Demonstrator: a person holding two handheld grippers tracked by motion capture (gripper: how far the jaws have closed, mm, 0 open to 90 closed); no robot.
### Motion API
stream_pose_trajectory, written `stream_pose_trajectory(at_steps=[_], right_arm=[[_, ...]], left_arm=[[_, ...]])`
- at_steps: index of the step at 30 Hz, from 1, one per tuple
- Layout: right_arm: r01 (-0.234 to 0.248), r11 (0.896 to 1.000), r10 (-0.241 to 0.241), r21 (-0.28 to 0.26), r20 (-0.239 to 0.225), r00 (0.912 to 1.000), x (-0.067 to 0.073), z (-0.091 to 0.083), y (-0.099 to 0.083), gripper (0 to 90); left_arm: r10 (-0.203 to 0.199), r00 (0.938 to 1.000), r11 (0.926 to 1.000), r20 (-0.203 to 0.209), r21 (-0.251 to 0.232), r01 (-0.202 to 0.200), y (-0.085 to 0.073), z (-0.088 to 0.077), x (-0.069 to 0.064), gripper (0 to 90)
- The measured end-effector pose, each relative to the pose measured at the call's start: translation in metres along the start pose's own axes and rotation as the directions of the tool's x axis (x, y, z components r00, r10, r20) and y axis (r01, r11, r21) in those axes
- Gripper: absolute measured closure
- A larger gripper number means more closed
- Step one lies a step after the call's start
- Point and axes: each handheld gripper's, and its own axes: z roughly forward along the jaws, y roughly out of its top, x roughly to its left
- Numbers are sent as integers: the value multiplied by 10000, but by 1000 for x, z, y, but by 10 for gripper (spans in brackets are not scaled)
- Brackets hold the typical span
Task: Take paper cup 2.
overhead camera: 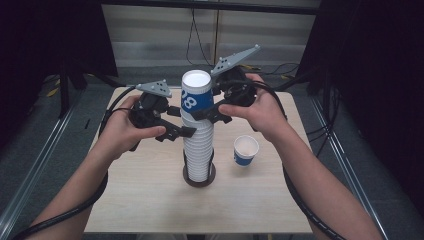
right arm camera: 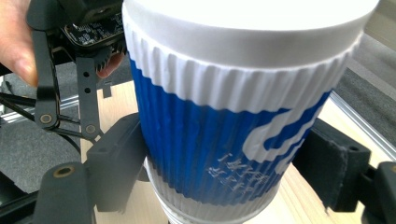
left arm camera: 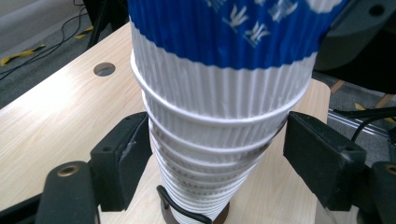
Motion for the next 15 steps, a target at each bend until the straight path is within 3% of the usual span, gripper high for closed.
stream_pose_trajectory(at_steps=[1,3,6,15], right_arm=[[-44,10000,44,-17,65,10000,0,-1,0,209],[-27,10000,28,-44,95,10000,-1,-2,1,211],[-70,9999,71,-103,95,9999,-2,-4,1,213],[-33,9991,40,-422,162,9999,-1,-9,4,221]], left_arm=[[35,10000,9999,91,115,-36,0,0,0,253],[418,9989,9987,-216,313,-411,-2,1,0,315],[160,9998,9998,-86,84,-159,-4,1,1,325],[183,9998,9998,-72,123,-182,-3,1,0,309]])
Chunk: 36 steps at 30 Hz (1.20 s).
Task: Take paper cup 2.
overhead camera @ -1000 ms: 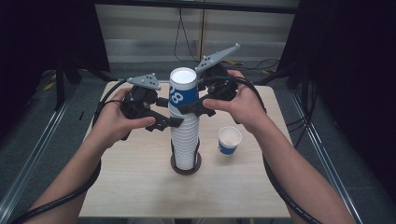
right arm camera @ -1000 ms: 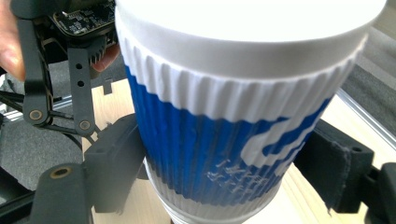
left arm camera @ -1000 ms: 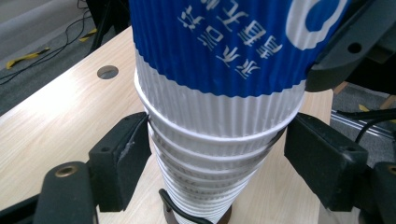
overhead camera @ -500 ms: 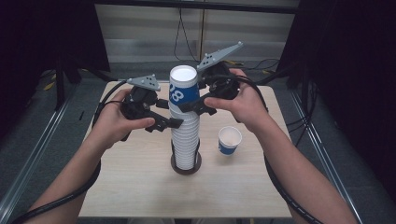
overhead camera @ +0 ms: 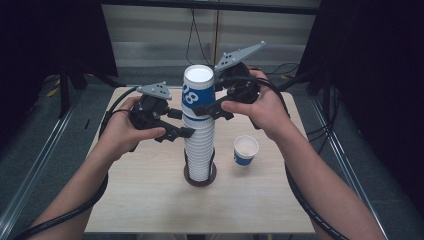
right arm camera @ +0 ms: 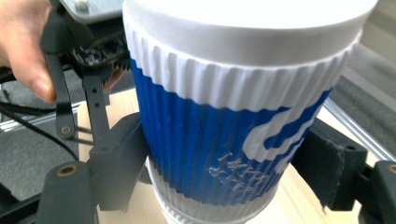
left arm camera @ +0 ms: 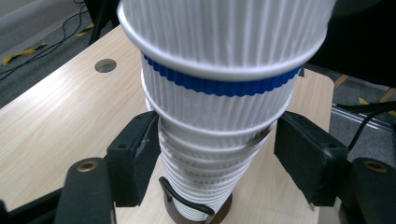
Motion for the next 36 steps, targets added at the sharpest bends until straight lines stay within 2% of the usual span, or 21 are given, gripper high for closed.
stream_pose_trajectory(at_steps=[4,10,16,36], right_arm=[[74,9998,-73,205,-36,10000,0,-2,1,218],[22,9998,-22,202,-37,10000,0,-3,0,218],[-40,10000,40,63,-26,10000,0,-6,2,219],[-256,9982,251,-551,-94,9996,-2,-19,8,214]], left_arm=[[-16,10000,10000,34,-52,16,0,1,-1,283],[43,10000,10000,29,-56,-43,0,1,-2,263],[-24,10000,10000,23,-56,24,-2,1,-2,229],[-319,9994,9994,96,151,318,-17,3,1,204]])
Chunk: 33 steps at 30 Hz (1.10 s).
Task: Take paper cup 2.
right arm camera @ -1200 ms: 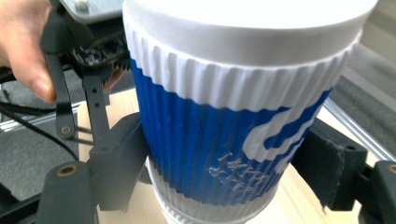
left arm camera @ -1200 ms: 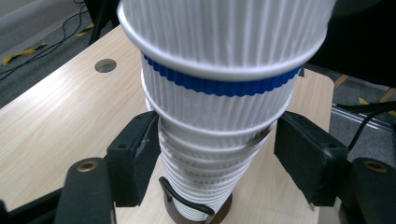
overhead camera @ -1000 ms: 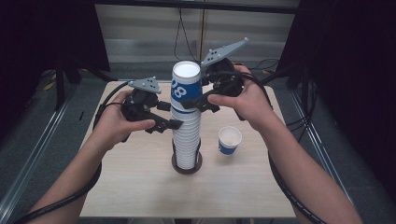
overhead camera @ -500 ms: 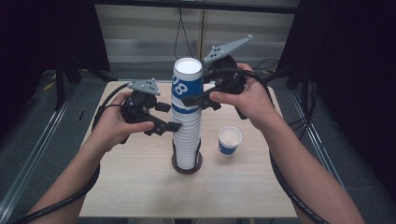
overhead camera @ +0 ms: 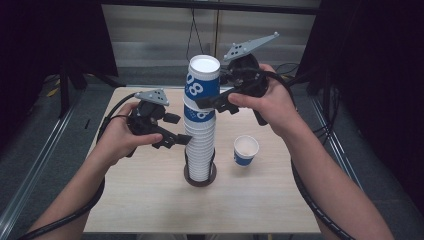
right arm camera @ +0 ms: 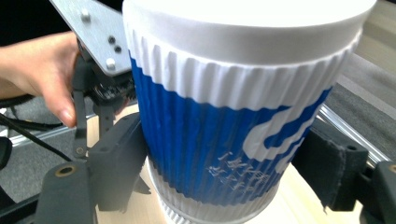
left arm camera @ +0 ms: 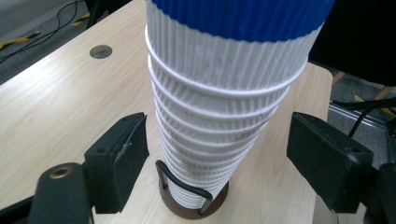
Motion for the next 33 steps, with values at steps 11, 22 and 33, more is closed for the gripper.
stream_pose_trajectory(at_steps=[11,22,33], right_arm=[[63,9999,-63,-153,41,10000,1,-9,2,213],[-40,9985,42,-551,43,10000,-1,-12,4,212],[-170,9969,171,-770,16,9999,-2,-16,4,210]], left_arm=[[-27,9999,9996,105,266,24,-7,2,1,202],[-96,9998,9997,168,240,92,-10,6,1,203],[-125,9998,9993,169,350,119,-12,9,1,202]])
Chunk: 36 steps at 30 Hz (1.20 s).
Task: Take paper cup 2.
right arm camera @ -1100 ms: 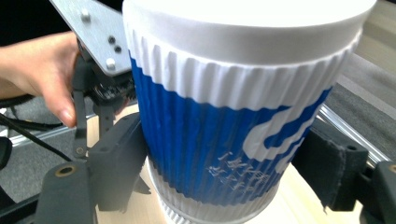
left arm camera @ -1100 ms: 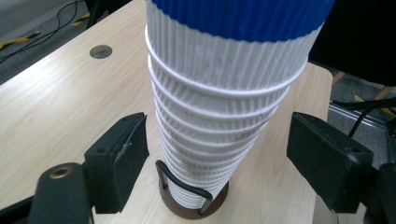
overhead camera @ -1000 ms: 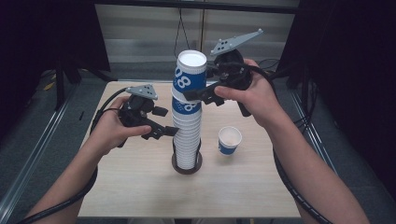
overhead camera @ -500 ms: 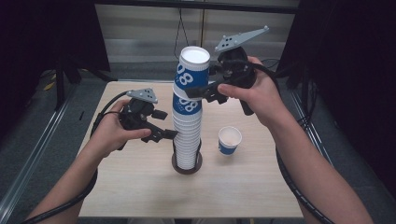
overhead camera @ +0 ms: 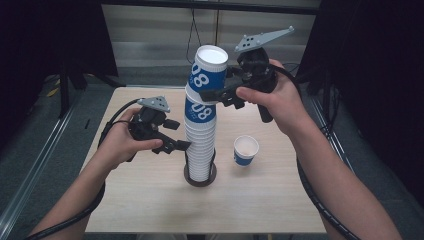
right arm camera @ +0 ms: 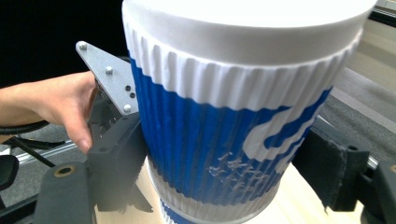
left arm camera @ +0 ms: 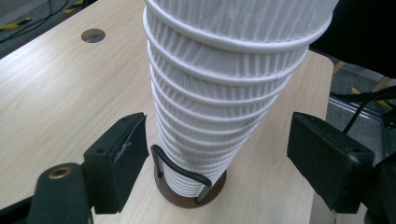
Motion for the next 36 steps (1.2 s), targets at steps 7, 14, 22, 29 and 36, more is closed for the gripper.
stream_pose_trajectory(at_steps=[7,14,22,29,36], right_arm=[[-56,10000,56,-8,12,10000,-1,-4,1,209],[-170,9998,170,-142,6,9999,-3,-7,4,209],[-259,9995,265,-187,315,9992,-9,-16,3,209],[-525,9981,542,-335,527,9971,-18,-27,-9,209],[-683,9971,712,-329,972,9927,-25,-39,-21,207]], left_arm=[[-86,9999,9999,91,90,85,-3,5,1,202],[-130,9999,9998,110,153,128,-6,7,3,202],[-194,9997,9996,115,193,192,-9,8,4,202],[-116,9998,9995,135,284,112,-12,11,2,203],[-116,9999,9995,88,296,114,-15,10,1,203]])
